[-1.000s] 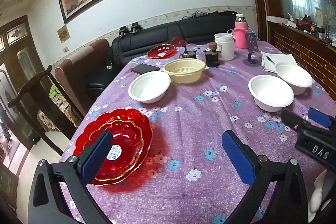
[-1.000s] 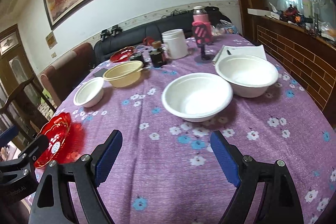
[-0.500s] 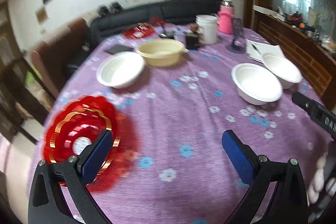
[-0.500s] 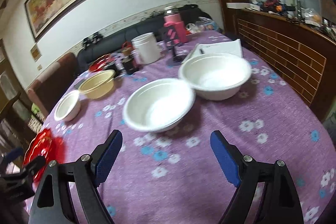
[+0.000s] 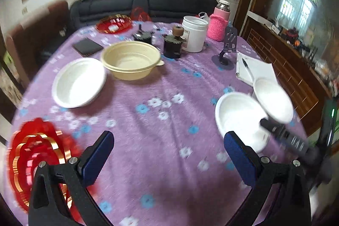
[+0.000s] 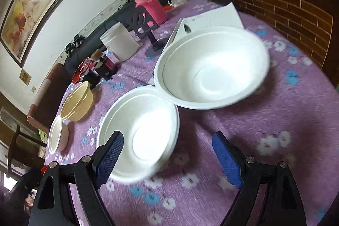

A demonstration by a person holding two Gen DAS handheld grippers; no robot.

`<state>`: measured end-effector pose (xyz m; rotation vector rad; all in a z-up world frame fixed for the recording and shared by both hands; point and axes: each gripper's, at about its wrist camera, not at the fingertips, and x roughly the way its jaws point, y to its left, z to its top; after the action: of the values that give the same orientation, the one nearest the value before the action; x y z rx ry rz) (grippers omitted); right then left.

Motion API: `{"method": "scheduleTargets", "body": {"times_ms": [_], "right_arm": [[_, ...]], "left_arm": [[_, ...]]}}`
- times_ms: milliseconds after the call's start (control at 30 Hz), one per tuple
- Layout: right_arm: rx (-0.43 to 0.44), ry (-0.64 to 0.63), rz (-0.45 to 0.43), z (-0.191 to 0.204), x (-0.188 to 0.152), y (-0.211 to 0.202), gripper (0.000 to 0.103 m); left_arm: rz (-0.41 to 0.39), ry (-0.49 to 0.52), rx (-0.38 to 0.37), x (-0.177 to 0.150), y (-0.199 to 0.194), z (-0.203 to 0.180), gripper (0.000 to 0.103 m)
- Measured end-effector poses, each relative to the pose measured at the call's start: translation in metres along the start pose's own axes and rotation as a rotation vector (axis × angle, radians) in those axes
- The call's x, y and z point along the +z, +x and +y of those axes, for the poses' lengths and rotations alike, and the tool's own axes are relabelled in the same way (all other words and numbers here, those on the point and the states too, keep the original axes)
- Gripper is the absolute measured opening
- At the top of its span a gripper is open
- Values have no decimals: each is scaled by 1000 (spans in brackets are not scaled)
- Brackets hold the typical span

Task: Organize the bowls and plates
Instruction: 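Grasp the rim of a white paper bowl with both grippers and lift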

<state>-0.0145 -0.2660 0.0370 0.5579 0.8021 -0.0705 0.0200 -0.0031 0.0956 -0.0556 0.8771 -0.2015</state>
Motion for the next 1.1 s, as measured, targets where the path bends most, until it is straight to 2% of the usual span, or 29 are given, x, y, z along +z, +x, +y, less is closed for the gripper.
{"method": "scheduleTargets", "body": {"times_ms": [67,167,333,400,567,633,700,867,967,1033,1100], "right_arm": [[-12,-14,-52,-1,-3,1,88],[-43,-35,-73,-5,-2,2,81],[-37,-27,-48,-9,-1,6,76],[-32,-28,-39,-10,-1,7,70],[-25,-24,-15,-10,-1,12,63],[-19,-27,-7,-10,-1,14,60],[-17,-34,3,-9,-2,16,57],[-20,-45,21,-7,-2,22,54],[-8,-53,29,-5,-3,23,44],[-7,-64,24,-3,-4,23,41],[-5,-79,23,-1,-5,23,32]], "left_arm": [[27,-13,-12,10,19,-2,103],[51,-2,-14,19,45,-11,103],[101,-3,-70,33,82,-27,102],[104,5,-96,39,92,-34,101],[136,66,-120,45,119,-56,83],[172,77,-133,44,132,-61,69],[204,77,-165,42,139,-63,60],[234,90,-185,32,149,-71,56],[234,98,-198,29,147,-75,44],[250,109,-218,26,145,-78,22],[244,125,-205,23,142,-81,21]]}}
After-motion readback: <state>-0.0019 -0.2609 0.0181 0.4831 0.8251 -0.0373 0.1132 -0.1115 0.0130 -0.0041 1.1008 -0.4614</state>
